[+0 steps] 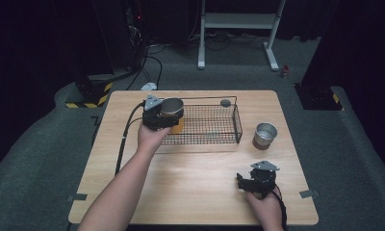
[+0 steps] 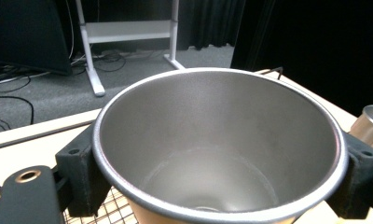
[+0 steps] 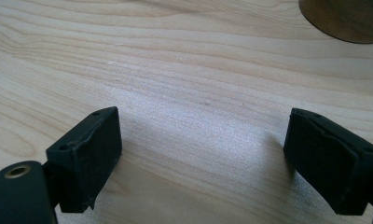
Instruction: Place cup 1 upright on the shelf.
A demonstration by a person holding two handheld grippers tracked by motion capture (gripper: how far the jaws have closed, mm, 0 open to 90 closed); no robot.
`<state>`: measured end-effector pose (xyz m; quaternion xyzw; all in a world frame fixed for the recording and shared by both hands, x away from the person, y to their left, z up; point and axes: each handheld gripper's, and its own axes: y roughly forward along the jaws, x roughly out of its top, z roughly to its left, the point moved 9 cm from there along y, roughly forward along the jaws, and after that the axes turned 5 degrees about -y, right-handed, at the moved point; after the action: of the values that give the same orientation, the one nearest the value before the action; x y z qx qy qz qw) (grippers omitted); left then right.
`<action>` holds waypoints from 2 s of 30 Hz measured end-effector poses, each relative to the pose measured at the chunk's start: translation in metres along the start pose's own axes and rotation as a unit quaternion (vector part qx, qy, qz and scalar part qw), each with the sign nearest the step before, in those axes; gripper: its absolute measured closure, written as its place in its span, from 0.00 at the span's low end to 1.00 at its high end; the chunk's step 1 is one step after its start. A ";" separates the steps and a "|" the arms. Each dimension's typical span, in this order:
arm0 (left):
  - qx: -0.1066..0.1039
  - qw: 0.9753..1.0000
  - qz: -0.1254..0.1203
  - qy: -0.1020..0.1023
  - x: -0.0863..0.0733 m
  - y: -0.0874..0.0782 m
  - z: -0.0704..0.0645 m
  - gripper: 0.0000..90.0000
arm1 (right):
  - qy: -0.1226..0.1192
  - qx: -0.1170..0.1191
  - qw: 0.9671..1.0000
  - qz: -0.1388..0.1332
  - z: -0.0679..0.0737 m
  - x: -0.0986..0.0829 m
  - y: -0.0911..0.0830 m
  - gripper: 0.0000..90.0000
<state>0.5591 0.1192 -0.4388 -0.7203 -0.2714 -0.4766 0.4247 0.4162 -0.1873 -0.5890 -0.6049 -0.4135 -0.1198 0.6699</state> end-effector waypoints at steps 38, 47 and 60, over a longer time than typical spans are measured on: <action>0.060 0.996 0.070 -0.012 -0.049 0.049 0.019 0.14 | -0.003 0.001 1.000 0.000 0.001 -0.001 -0.001 0.12; 0.066 0.995 0.075 -0.007 -0.055 0.049 0.021 0.14 | -0.003 0.001 1.000 0.000 0.001 -0.001 -0.001 0.12; 0.070 0.992 0.100 0.019 -0.061 0.042 0.022 0.15 | -0.003 0.001 1.000 0.000 0.001 -0.001 -0.001 0.12</action>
<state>0.5782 0.1182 -0.5141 -0.7032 -0.2228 -0.4254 0.5243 0.4151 -0.1869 -0.5890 -0.6044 -0.4158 -0.1177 0.6693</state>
